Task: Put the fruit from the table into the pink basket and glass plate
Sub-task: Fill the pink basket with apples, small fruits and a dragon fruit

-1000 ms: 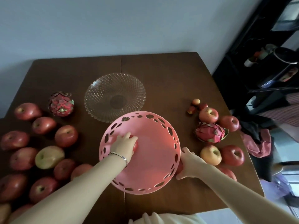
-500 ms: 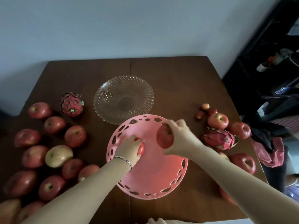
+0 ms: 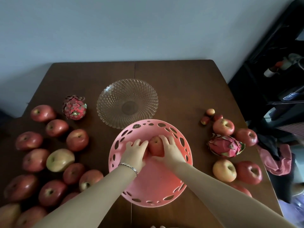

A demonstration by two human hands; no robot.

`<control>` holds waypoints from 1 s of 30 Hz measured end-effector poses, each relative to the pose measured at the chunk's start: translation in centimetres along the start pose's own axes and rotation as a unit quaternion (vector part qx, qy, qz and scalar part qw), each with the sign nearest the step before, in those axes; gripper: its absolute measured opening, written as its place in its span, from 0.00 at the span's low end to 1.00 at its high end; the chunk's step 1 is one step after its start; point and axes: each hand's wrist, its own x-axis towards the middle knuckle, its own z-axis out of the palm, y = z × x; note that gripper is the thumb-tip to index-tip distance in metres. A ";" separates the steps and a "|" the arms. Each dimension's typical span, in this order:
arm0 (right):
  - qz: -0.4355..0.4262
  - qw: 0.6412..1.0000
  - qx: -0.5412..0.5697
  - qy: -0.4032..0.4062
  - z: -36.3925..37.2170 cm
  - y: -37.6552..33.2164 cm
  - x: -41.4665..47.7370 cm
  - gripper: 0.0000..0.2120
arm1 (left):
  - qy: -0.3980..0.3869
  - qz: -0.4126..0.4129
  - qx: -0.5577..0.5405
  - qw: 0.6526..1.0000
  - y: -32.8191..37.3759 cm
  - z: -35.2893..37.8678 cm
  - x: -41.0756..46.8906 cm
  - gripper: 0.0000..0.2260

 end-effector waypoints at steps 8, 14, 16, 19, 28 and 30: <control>0.008 1.000 0.006 0.014 0.3 0.5 -0.2 0.41 | -0.073 -0.028 0.023 0.997 -0.2 -0.2 0.5 0.31; 0.021 0.998 -0.013 -0.053 -1.1 -0.6 -0.9 0.41 | -0.058 -0.038 -0.016 0.997 -0.3 0.2 0.5 0.32; -0.024 0.999 -0.016 -0.028 -3.6 -1.2 -2.1 0.33 | -0.067 -0.036 0.009 0.997 -0.2 0.0 0.6 0.32; -0.057 0.995 -0.002 0.082 -9.0 -0.2 -5.2 0.21 | -0.059 -0.035 0.048 0.996 0.2 -0.1 0.2 0.33; 0.189 0.917 -0.344 -0.068 -8.4 9.6 -8.6 0.28 | 0.075 0.091 -0.039 0.992 5.0 -1.3 -3.3 0.24; 0.190 0.906 -0.375 -0.049 -7.4 10.1 -8.6 0.23 | 0.096 0.111 -0.057 0.987 5.8 -1.9 -4.0 0.22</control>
